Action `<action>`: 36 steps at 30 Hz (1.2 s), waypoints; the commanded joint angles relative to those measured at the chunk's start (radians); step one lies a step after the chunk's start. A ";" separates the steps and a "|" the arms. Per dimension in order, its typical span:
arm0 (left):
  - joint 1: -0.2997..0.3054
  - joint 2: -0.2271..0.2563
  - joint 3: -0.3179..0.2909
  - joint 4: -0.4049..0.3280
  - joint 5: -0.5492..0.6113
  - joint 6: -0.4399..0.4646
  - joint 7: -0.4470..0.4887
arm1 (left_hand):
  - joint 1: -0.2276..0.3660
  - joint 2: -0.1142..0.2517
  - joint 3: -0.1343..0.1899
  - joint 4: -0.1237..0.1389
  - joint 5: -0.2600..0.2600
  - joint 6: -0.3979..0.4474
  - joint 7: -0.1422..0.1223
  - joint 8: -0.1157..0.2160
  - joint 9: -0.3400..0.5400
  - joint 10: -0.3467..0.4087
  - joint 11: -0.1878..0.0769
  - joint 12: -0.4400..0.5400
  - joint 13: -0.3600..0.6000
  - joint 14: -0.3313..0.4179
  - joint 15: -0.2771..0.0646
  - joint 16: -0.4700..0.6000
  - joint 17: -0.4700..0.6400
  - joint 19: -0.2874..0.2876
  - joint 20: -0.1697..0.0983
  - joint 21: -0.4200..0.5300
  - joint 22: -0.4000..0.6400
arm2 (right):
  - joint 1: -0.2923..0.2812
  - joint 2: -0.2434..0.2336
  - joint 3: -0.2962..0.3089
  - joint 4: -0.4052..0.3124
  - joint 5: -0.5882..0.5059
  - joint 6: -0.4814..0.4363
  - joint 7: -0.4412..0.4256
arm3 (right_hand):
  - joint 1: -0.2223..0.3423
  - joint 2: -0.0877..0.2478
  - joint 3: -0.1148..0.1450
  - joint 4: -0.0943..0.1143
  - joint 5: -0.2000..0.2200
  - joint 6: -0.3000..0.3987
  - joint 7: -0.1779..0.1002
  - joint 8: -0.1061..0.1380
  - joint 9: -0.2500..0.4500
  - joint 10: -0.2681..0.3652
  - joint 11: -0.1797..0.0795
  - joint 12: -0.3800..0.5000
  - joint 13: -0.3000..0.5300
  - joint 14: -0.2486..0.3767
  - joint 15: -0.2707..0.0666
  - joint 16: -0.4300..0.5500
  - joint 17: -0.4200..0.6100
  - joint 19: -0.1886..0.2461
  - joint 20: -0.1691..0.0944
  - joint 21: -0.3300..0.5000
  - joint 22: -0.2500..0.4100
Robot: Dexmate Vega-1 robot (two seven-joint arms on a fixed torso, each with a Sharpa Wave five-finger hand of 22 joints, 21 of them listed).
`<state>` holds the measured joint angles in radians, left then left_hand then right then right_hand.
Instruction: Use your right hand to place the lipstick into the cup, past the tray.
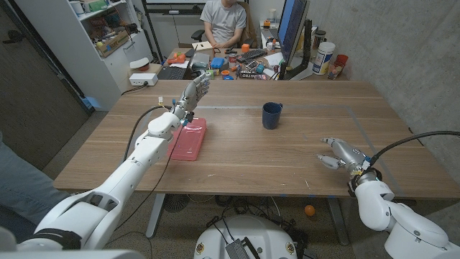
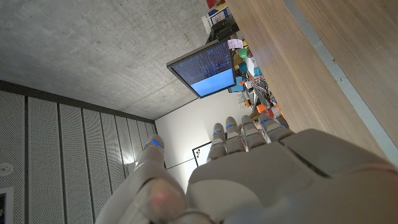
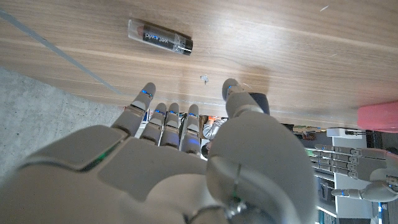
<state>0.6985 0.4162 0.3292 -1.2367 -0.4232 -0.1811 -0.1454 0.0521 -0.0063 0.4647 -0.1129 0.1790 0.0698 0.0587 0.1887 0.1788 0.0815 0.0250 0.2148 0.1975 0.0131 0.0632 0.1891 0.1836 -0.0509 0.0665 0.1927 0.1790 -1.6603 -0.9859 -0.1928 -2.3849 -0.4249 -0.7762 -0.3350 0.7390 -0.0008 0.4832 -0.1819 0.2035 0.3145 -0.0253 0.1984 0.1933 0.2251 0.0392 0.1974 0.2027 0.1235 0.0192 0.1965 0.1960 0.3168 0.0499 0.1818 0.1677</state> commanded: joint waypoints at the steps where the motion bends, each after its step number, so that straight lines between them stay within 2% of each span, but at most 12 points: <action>1: 0.019 0.014 -0.001 -0.016 0.000 0.008 0.019 | 0.008 0.004 0.001 -0.007 0.001 0.010 0.000 0.003 0.002 -0.001 -0.001 0.004 0.004 -0.002 -0.002 0.003 0.003 0.001 0.010 0.003 0.003 | 0.061 -0.013 -0.075 0.035 -0.024 -0.041 0.018 | 0.015 -0.004 0.010 0.000 0.006 0.008 -0.006 0.004 0.002 0.009 -0.005 0.007 0.001 0.010 -0.005 0.008 0.003 0.007 0.000 0.005 0.001; 5: 0.019 0.011 0.000 -0.013 -0.003 0.007 0.020 | 0.009 0.004 0.001 -0.008 0.001 0.010 0.000 0.003 0.002 -0.001 0.000 0.004 0.004 -0.003 -0.002 0.003 0.003 0.000 0.011 0.003 0.003 | 0.067 -0.012 -0.078 0.051 -0.020 -0.030 0.011 | 0.026 -0.002 0.015 0.001 0.008 0.012 -0.009 0.006 0.003 0.011 -0.005 0.008 0.001 0.018 -0.010 0.011 0.004 0.013 -0.002 0.008 0.001; 18: 0.024 0.015 0.001 -0.014 -0.002 0.006 0.023 | 0.009 0.005 0.000 -0.008 0.001 0.012 -0.001 0.004 0.002 -0.001 -0.001 0.004 0.004 -0.001 -0.002 0.003 0.003 -0.001 0.011 0.004 0.003 | 0.091 -0.011 -0.103 0.095 -0.020 -0.044 0.007 | 0.051 -0.003 0.020 0.007 0.011 0.041 -0.021 0.015 0.004 0.036 -0.027 0.016 0.002 0.038 -0.018 0.019 0.006 0.033 -0.008 0.014 0.001; 24: 0.024 0.017 0.005 -0.014 -0.001 0.014 0.019 | 0.009 0.005 0.000 -0.009 0.001 0.012 0.000 0.004 0.002 -0.001 -0.003 0.003 0.004 -0.001 -0.002 0.003 0.004 -0.001 0.011 0.004 0.003 | 0.107 -0.006 -0.109 0.140 -0.013 -0.026 -0.004 | 0.061 -0.004 0.022 0.011 0.012 0.063 -0.026 0.022 0.004 0.056 -0.034 0.022 0.002 0.064 -0.028 0.029 0.008 0.048 -0.010 0.018 0.002; 29: 0.028 0.020 0.004 -0.020 0.000 0.022 0.025 | 0.009 0.005 0.000 -0.009 0.001 0.013 0.000 0.004 0.002 -0.001 -0.001 0.004 0.004 -0.001 -0.001 0.004 0.004 -0.001 0.012 0.004 0.003 | 0.107 -0.003 -0.103 0.171 -0.004 -0.015 -0.020 | 0.065 -0.004 0.023 0.014 0.013 0.077 -0.026 0.025 0.005 0.070 -0.039 0.026 0.003 0.079 -0.031 0.034 0.010 0.064 -0.013 0.022 0.002; 32: 0.029 0.021 0.003 -0.023 -0.001 0.024 0.027 | 0.009 0.005 0.000 -0.009 0.001 0.014 0.001 0.004 0.002 -0.001 -0.002 0.004 0.004 -0.001 -0.001 0.004 0.004 -0.001 0.012 0.004 0.003 | 0.104 0.003 -0.100 0.183 -0.004 0.000 -0.039 | 0.073 -0.003 0.026 0.015 0.014 0.092 -0.026 0.029 0.005 0.087 -0.054 0.030 0.003 0.100 -0.035 0.042 0.012 0.077 -0.014 0.024 0.002; 36: 0.029 0.021 0.004 -0.028 -0.001 0.029 0.028 | 0.008 0.005 0.000 -0.009 0.001 0.014 0.000 0.004 0.002 -0.001 -0.002 0.004 0.004 -0.001 -0.001 0.004 0.004 -0.002 0.012 0.004 0.003 | 0.102 0.015 -0.100 0.213 -0.008 0.034 -0.075 | 0.096 0.003 0.029 0.013 0.015 0.116 -0.034 0.033 0.006 0.112 -0.055 0.035 0.004 0.141 -0.050 0.058 0.016 0.117 -0.004 0.034 0.003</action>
<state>0.7241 0.4340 0.3327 -1.2555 -0.4238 -0.1633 -0.1229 0.0521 -0.0063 0.4603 -0.1172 0.1790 0.0698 0.0587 0.1887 0.1788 0.0814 0.0250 0.2148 0.1974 0.0135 0.0629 0.1891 0.1836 -0.0544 0.0700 0.1927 0.1789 -1.5604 -0.9880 -0.2939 -2.2348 -0.4372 -0.7935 -0.3532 0.8116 0.0004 0.5042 -0.1670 0.2113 0.4134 -0.0558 0.2258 0.1951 0.3157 -0.0145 0.2244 0.2023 0.2367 -0.0256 0.2431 0.2073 0.4085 0.0408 0.2050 0.1679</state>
